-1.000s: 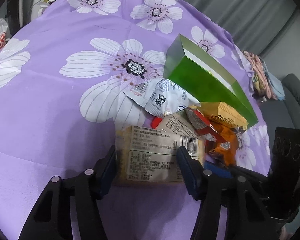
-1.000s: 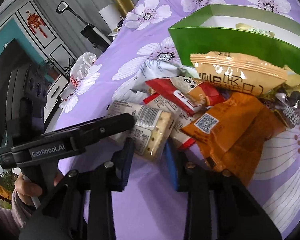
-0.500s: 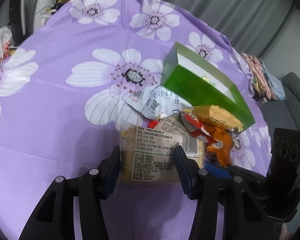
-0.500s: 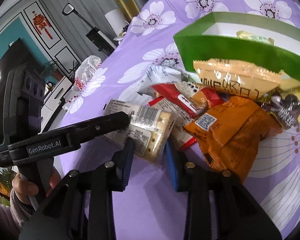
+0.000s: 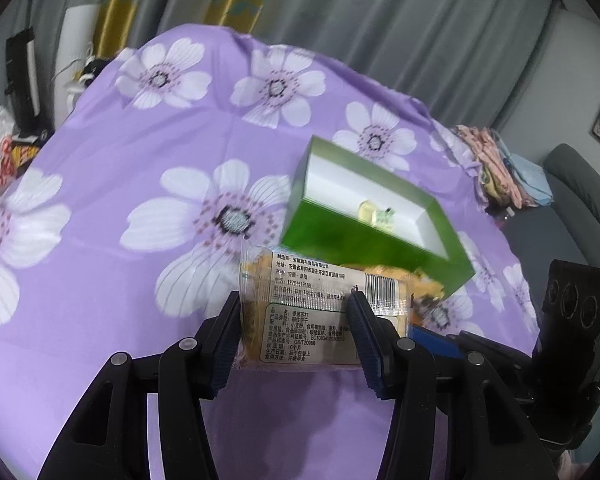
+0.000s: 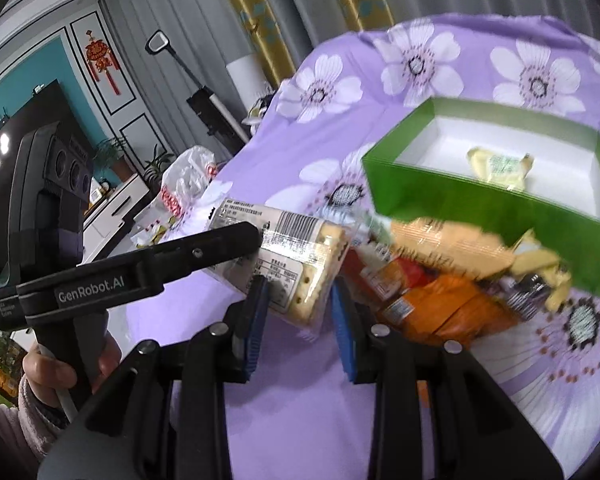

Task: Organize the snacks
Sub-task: 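Carry the biscuit pack over the green box and release it inside, then withdraw both tools from the box toward the remaining snack pile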

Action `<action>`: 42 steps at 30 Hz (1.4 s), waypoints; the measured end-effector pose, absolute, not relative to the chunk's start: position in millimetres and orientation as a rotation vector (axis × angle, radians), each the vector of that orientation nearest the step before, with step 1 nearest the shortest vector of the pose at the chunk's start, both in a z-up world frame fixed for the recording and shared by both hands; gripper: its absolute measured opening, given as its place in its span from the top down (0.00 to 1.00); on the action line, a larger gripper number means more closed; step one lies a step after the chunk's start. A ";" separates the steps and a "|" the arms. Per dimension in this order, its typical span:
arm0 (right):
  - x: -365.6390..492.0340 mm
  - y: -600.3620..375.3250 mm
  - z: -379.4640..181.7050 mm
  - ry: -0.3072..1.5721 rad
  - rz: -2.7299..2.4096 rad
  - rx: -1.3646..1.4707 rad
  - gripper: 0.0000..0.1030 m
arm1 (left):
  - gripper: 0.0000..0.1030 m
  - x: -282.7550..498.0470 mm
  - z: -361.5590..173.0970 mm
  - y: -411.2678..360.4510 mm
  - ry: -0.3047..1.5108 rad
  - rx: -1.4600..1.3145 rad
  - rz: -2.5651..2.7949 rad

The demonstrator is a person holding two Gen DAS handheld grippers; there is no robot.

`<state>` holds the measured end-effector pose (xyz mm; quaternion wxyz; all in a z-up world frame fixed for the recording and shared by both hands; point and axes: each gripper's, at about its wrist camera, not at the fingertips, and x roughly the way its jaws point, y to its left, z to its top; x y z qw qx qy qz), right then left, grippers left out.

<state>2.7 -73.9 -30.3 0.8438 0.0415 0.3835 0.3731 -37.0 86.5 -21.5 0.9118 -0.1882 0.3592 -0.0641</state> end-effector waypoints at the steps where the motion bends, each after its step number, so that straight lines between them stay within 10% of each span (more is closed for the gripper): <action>1: 4.8 -76.1 -27.3 0.801 0.779 0.089 0.68 | 0.49 -31.6 -17.2 82.6 0.729 -0.379 -0.142; 31: 138.0 -147.0 -18.5 0.781 0.507 0.084 0.66 | 0.49 154.5 -18.6 10.6 0.841 -0.397 -0.327; 42: 120.7 -167.3 -3.8 0.706 0.446 0.078 0.38 | 0.24 137.9 -5.9 40.8 0.790 -0.430 -0.241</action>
